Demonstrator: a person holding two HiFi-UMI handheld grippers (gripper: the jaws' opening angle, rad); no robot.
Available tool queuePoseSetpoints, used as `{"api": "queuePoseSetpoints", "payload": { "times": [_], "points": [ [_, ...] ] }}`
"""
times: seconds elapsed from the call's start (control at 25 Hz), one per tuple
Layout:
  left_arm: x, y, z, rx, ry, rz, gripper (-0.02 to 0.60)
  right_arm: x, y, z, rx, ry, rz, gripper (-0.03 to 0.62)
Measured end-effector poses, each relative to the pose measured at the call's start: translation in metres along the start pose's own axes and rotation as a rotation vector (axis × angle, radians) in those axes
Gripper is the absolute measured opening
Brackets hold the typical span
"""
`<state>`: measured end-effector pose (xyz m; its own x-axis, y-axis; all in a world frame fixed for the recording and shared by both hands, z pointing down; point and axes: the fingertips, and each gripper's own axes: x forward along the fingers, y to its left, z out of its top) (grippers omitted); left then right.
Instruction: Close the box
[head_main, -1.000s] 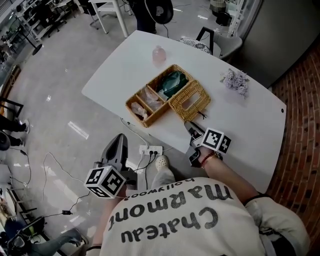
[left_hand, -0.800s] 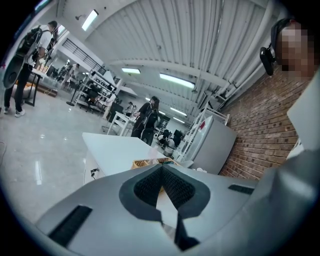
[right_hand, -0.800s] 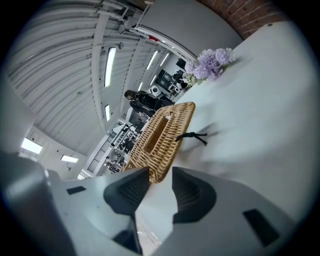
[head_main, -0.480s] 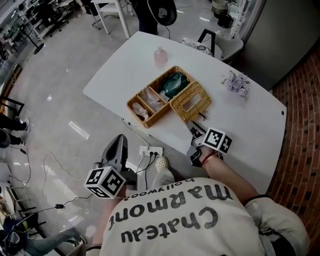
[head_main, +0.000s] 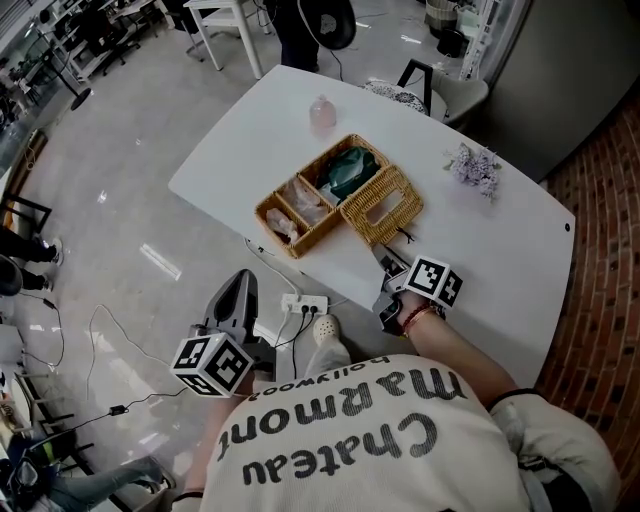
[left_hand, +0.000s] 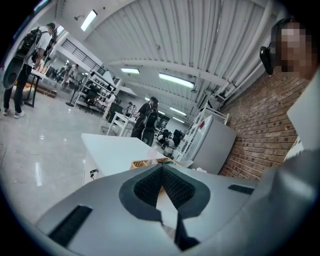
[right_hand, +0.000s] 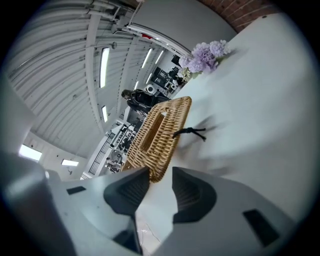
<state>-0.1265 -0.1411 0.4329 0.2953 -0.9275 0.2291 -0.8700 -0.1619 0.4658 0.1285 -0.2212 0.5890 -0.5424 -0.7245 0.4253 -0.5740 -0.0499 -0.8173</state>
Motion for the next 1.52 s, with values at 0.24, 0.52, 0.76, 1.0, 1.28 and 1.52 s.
{"api": "queuePoseSetpoints", "payload": {
  "times": [0.24, 0.52, 0.76, 1.0, 1.28, 1.52],
  "points": [
    [-0.001, 0.0, 0.001, 0.003, -0.004, 0.007, 0.002, 0.002, 0.005, 0.0, 0.0, 0.01, 0.027, 0.135],
    [-0.004, -0.005, 0.003, 0.008, -0.012, 0.006, 0.002, -0.001, 0.008, 0.002, 0.034, 0.002, 0.048, 0.135],
    [-0.008, -0.009, 0.005, 0.01, -0.026, 0.004, 0.002, -0.009, 0.017, 0.006, 0.054, -0.024, 0.067, 0.134],
    [-0.013, -0.019, 0.008, 0.014, -0.039, -0.005, 0.002, -0.023, 0.036, 0.015, 0.068, -0.061, 0.114, 0.13],
    [-0.024, -0.028, 0.008, 0.018, -0.052, -0.012, 0.002, -0.037, 0.06, 0.022, 0.066, -0.085, 0.161, 0.123],
    [-0.037, -0.031, 0.007, 0.014, -0.072, -0.005, 0.002, -0.042, 0.07, 0.031, 0.071, -0.113, 0.193, 0.114]
  ]
}}
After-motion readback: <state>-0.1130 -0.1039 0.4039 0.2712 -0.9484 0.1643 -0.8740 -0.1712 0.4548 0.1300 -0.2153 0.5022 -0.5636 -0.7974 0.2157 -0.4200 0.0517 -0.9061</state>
